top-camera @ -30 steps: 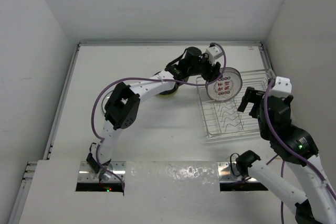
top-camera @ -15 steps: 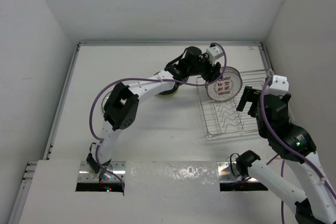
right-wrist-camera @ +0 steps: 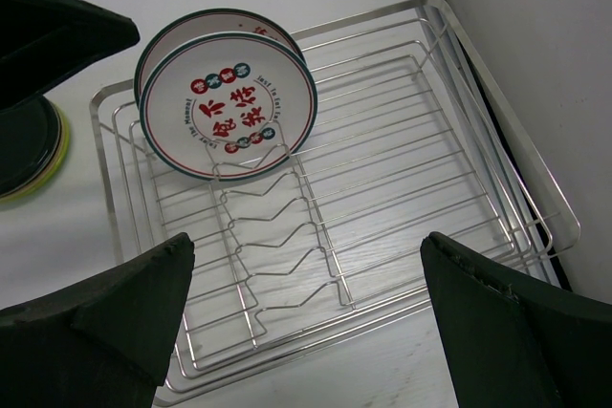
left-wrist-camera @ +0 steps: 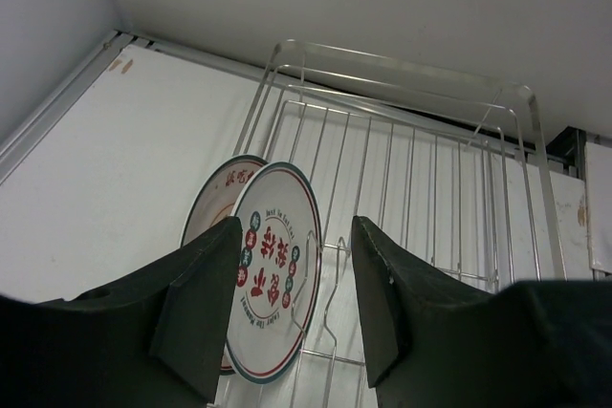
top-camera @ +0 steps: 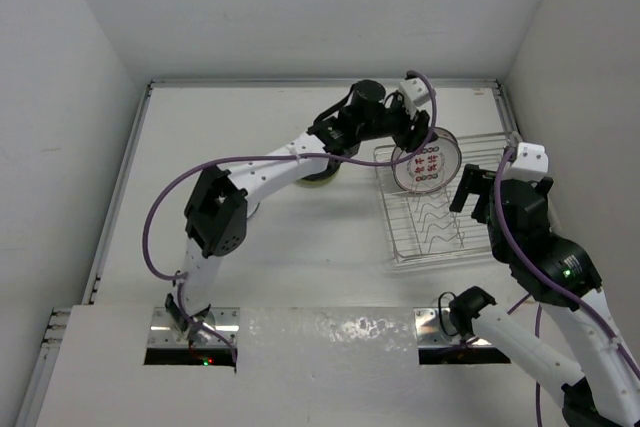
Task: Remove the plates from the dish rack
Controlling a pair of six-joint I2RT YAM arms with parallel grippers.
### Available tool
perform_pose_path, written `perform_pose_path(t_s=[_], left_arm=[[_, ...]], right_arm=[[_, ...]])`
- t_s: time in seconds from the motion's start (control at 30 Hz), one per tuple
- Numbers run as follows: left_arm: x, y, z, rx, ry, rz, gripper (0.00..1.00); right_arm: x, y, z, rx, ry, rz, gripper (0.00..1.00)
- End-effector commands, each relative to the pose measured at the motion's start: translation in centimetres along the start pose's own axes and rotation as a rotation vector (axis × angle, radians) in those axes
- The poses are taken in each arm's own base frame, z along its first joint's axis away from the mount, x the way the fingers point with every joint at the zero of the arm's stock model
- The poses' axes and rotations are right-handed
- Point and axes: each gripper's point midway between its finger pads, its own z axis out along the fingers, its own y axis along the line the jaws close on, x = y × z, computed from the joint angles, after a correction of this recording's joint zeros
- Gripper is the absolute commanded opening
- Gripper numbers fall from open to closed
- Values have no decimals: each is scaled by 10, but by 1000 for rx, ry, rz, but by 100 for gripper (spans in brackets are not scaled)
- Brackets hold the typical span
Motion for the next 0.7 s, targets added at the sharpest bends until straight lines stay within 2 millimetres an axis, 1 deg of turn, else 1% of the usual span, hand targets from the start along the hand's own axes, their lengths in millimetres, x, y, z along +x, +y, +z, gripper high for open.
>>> perform_pose_path(t_s=[0.0,0.07,0.1,0.13,0.17,0.2,0.23,0.27,0.3,0.33,0.37,0.4,0.43,0.47,0.5,0.53,0.6,0.67], left_arm=[[10,-2,12,21,-2,11,47],[31,1,20,21,32,-3,47],[31,9,27,-5,25,23,45],[34,12,30,-12,31,23,45],[40,15,33,-20,41,22,45],[40,16,35,-26,43,22,45],[41,19,36,-35,46,21,48],[48,20,39,-38,59,14,54],[48,21,40,-41,59,13,68],[50,21,41,-41,62,10,68],[53,21,42,-37,66,9,67],[55,20,42,-30,69,7,44],[55,19,42,-26,67,6,31],[54,19,41,-26,63,5,8],[53,19,41,-28,60,4,5],[48,17,38,-25,50,6,5],[45,16,37,-22,41,10,13],[41,15,35,-20,33,16,25]], right_arm=[[-8,4,0,-14,-18,5,99],[-7,3,0,-10,-17,1,99],[-6,2,0,-7,-15,-2,99],[-6,1,-1,-4,-19,-2,99],[-6,0,-1,-1,-19,-3,99],[-7,0,-1,1,-23,-3,99],[-7,0,-1,2,-20,-6,99],[-8,-1,-1,2,-23,-6,99],[-7,-1,-1,5,-21,-11,99],[-7,-1,0,5,-21,-9,99],[-7,-1,0,7,-20,-14,99],[-7,-1,0,7,-20,-16,99],[-6,-1,1,10,-18,-18,99],[-6,-1,1,10,-18,-18,99],[-6,-1,2,14,-18,-20,99],[-4,-1,2,14,-16,-21,99],[-4,0,3,13,-14,-23,99],[-5,0,3,11,-15,-21,99]])
